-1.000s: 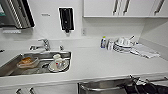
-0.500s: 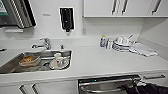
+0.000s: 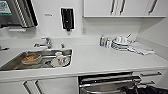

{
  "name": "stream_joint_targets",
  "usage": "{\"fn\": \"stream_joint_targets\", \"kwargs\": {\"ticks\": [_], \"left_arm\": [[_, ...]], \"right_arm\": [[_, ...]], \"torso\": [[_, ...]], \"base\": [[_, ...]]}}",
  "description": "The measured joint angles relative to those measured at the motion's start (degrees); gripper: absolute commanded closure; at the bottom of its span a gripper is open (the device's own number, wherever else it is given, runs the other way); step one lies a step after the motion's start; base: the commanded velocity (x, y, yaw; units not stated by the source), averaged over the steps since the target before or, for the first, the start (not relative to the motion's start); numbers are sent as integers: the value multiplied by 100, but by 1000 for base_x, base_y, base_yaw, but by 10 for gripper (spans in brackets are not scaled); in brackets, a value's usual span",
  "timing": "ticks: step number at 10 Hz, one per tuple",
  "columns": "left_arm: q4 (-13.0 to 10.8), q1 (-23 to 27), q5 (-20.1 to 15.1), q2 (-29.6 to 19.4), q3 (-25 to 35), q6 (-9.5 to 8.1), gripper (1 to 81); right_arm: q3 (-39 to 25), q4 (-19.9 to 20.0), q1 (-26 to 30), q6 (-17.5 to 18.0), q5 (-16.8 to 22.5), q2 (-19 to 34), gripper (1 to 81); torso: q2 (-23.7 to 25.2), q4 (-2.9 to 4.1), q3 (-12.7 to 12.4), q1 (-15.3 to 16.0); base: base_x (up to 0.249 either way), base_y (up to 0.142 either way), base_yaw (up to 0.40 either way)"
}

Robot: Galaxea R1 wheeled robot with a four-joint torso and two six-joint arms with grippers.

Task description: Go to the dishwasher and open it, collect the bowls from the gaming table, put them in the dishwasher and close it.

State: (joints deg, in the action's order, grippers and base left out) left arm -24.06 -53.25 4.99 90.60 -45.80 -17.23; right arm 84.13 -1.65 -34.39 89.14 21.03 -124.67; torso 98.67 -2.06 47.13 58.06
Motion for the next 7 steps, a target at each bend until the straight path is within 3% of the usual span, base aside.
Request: {"fn": "stream_joint_targets", "kwargs": {"ticks": [4, 7], "left_arm": [[0, 2, -13, 6, 0, 0, 10], [0, -5, -33, 9, -1, 0, 10]], "right_arm": [[112, -9, -293, 50, -48, -62, 10], [118, -61, -480, 52, 208, -57, 10]], "torso": [[0, 0, 0, -2], [2, 0, 0, -2]], "base": [[-72, 0, 0], [-72, 0, 0]]}}
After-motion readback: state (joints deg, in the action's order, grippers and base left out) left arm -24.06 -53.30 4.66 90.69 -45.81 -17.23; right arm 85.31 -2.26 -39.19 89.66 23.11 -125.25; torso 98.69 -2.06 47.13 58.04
